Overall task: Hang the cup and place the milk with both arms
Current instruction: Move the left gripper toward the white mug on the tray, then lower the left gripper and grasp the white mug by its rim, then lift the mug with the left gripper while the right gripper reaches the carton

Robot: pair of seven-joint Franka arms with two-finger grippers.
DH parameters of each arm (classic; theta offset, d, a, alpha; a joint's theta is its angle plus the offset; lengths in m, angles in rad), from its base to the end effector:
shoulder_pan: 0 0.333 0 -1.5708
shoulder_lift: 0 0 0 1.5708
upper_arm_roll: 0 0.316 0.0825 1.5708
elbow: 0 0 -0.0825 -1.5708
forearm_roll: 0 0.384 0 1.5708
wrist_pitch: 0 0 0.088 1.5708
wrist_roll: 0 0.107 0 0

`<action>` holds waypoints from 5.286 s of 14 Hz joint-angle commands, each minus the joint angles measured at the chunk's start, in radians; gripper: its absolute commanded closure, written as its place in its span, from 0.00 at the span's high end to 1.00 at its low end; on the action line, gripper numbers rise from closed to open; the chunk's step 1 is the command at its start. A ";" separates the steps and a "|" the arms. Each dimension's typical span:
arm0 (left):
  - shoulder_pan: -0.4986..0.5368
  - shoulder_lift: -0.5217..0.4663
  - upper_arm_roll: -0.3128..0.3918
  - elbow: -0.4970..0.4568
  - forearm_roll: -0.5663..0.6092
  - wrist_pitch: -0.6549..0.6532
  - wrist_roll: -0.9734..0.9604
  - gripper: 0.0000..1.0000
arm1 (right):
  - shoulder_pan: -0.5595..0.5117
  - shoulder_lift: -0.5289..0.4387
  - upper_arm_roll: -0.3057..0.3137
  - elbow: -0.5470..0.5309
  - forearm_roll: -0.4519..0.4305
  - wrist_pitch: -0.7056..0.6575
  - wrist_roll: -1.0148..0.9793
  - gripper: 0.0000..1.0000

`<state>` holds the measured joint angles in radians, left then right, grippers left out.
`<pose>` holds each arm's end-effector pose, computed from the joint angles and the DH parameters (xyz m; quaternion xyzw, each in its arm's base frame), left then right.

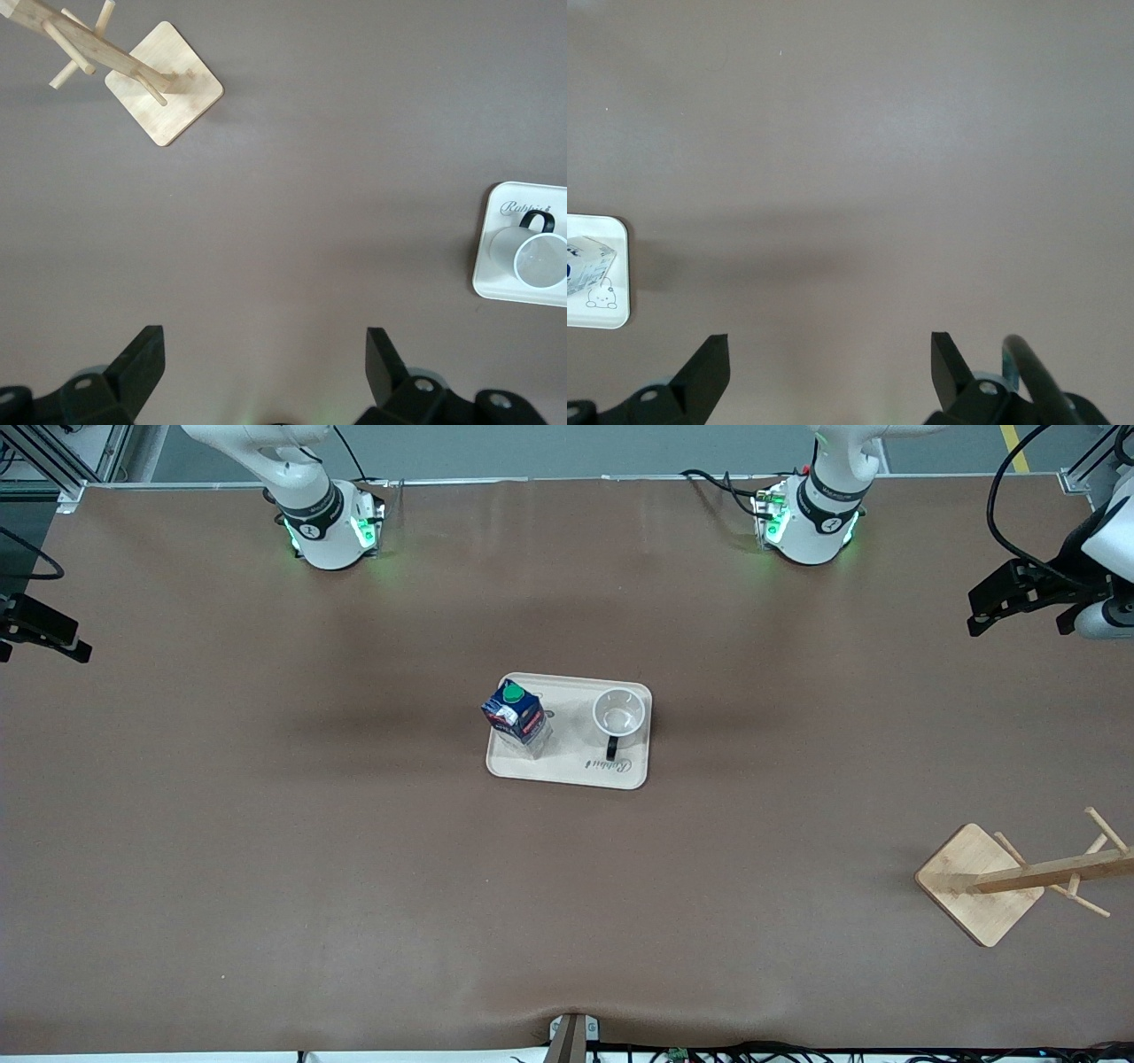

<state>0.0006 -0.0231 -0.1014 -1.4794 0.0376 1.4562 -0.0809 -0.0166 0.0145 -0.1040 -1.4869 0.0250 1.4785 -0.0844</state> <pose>0.5329 -0.0503 0.6697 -0.9998 0.0078 -0.0017 0.0198 0.5463 -0.0628 0.6478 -0.9997 0.0171 0.0102 0.0128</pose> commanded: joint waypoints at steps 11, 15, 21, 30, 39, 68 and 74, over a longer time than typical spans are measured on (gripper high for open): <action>-0.010 0.047 -0.099 -0.035 -0.012 0.009 -0.020 1.00 | -0.016 0.005 0.013 0.019 0.001 -0.012 0.011 1.00; -0.011 0.063 -0.242 -0.178 -0.006 0.186 -0.221 1.00 | -0.016 0.008 0.013 0.020 0.001 -0.007 0.008 1.00; -0.094 0.188 -0.373 -0.327 0.022 0.464 -0.376 1.00 | -0.016 0.012 0.013 0.020 0.003 0.000 0.008 1.00; -0.286 0.471 -0.373 -0.343 0.206 0.687 -0.551 1.00 | -0.014 0.044 0.015 0.019 0.003 0.018 0.005 1.00; -0.286 0.620 -0.371 -0.332 0.286 0.816 -0.609 0.68 | -0.008 0.044 0.017 0.019 0.001 0.075 0.003 1.00; 0.281 0.238 -0.391 -0.004 0.125 0.225 0.197 0.00 | 0.495 0.188 0.020 -0.228 0.079 0.291 0.820 1.00; 0.487 0.252 -0.386 -0.004 0.126 0.207 0.548 0.00 | 0.655 0.223 0.020 -0.236 0.078 0.397 1.061 1.00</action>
<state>0.4449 0.2357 -0.4771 -1.4762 0.1787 1.6745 0.3781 0.6101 0.2425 -0.0728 -1.6985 0.1011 1.8486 0.9164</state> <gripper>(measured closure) 0.934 0.000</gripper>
